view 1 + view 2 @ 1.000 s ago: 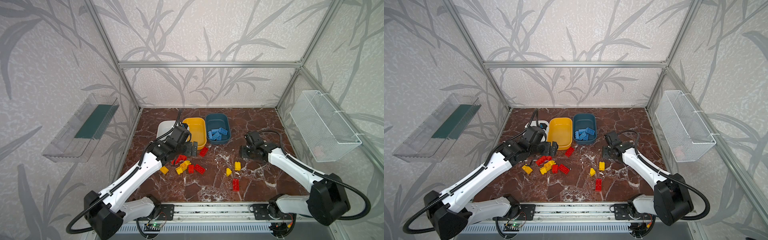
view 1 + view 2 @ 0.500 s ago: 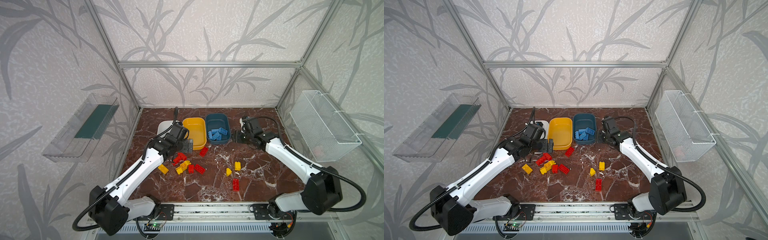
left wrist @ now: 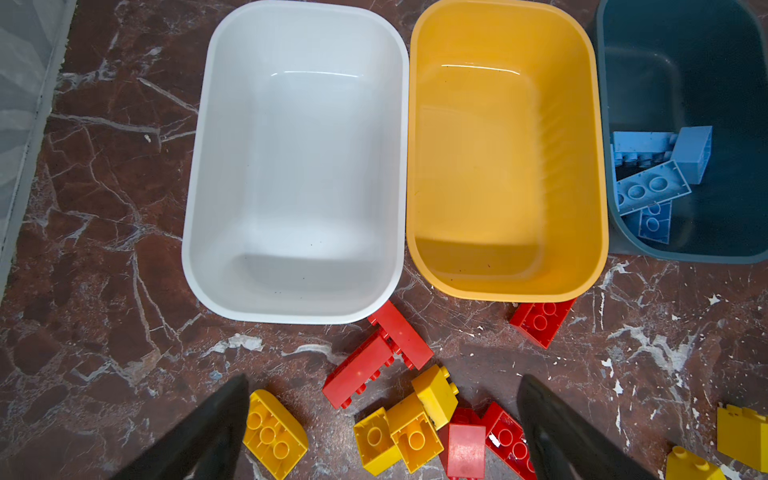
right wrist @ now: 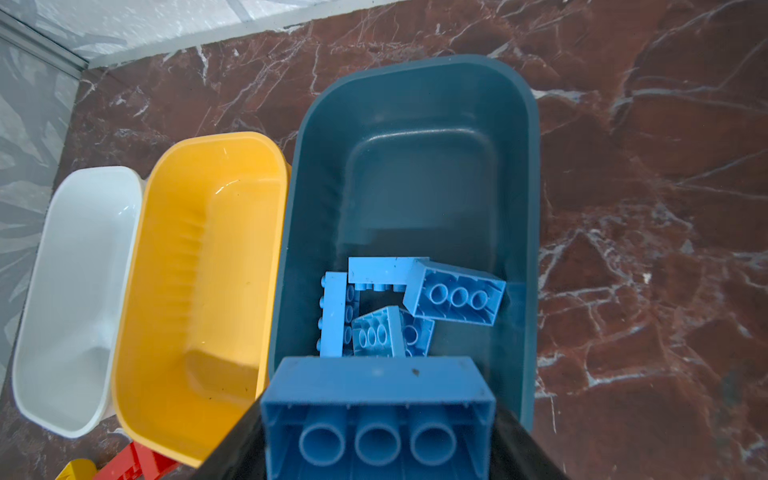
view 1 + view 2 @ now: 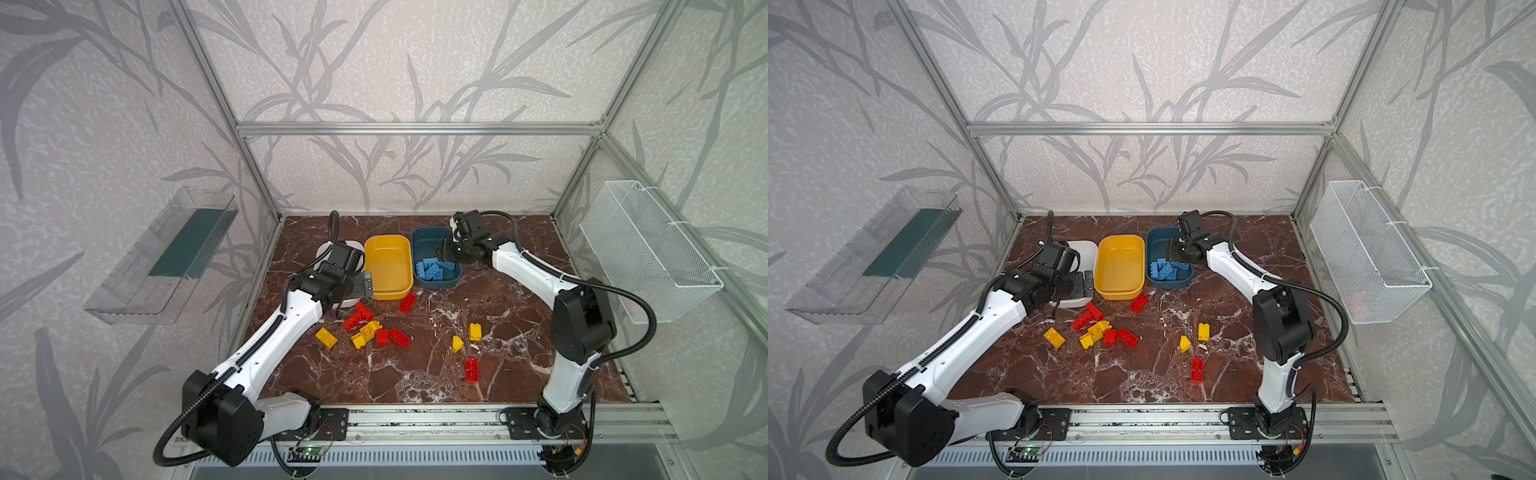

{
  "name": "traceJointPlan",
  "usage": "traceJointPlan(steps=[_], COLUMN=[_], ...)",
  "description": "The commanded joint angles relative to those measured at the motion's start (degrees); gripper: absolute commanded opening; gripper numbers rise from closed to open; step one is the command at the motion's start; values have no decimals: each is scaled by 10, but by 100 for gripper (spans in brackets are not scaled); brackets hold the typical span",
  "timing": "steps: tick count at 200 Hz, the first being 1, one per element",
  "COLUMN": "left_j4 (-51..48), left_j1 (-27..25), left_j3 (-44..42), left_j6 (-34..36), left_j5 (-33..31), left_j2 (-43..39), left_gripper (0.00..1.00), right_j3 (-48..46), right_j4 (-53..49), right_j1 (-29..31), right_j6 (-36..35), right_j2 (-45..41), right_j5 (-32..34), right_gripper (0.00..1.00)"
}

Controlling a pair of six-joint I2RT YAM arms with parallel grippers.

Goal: Sort the legos into containers by color
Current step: 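Carry blue brick into teal bin with right gripper while left gripper lowers, then grasp the flat yellow brick beside the white bin with the left gripper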

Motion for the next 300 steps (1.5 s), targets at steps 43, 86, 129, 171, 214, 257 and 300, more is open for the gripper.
traceJointPlan(steps=[43,86,129,171,214,257,300], left_j4=[-20,-28,-50,-54,-58,-58,-20], left_j1=[8,8,6,6,6,8,30], left_j3=[22,28,30,-21,-91,-164,-221], left_j6=[-14,-17,-47,-121,-201,-298,-343], left_j5=[-6,2,25,9,-16,-73,-78], left_j2=[17,26,25,1,-22,-41,-44], left_gripper=[99,99,97,92,89,79,75], right_j3=[125,154,157,130,9,-113,-211], right_j4=[-51,-66,-67,-51,20,80,130], right_j1=[2,2,2,6,8,22,55], right_j6=[2,-4,-12,-11,13,31,39], right_j2=[106,120,101,72,-12,-94,-156], right_j5=[-1,1,5,-7,-22,-25,-13], right_gripper=[51,71,82,83,80,77,76])
